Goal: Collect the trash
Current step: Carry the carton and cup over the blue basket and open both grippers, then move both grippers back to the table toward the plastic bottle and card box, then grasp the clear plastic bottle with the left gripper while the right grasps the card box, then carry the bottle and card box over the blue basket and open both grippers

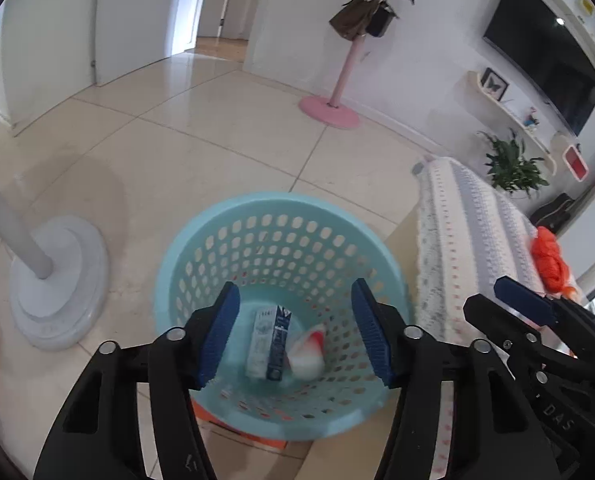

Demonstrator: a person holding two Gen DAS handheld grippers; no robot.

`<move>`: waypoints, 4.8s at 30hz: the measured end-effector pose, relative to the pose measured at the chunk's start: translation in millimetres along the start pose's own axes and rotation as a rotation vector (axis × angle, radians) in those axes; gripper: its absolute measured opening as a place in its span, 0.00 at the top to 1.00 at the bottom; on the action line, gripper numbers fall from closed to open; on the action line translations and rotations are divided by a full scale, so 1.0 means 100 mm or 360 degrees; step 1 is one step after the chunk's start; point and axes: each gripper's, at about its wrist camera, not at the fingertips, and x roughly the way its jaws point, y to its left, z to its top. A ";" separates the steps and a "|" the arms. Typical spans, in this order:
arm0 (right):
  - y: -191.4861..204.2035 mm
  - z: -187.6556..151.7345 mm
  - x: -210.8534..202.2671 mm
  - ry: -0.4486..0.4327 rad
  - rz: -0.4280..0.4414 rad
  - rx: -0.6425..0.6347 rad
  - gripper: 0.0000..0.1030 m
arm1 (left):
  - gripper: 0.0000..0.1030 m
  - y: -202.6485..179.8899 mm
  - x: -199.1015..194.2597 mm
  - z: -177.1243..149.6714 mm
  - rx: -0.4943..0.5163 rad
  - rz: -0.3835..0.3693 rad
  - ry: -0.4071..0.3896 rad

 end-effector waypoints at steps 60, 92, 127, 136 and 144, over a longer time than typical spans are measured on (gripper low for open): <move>-2.31 -2.50 -1.92 0.0144 -0.0184 0.0626 0.59 | 0.46 -3.74 0.35 -1.56 0.1128 -0.0489 0.0612; -2.19 -2.20 -1.60 0.0100 -0.0214 0.0285 0.41 | 0.48 -2.82 0.00 -1.76 0.0807 -0.0456 0.0592; -0.22 0.26 -0.90 -0.0193 0.0125 0.0107 0.42 | 0.48 -0.42 -0.31 0.10 -0.0017 -0.0213 -0.0055; -0.02 0.48 0.01 0.0054 0.0169 0.0200 0.39 | 0.41 0.01 0.28 0.28 -0.0086 -0.0087 0.0084; -0.27 0.51 0.25 0.0132 0.0237 0.0356 0.29 | 0.32 0.07 0.37 0.30 -0.0063 -0.0062 0.0082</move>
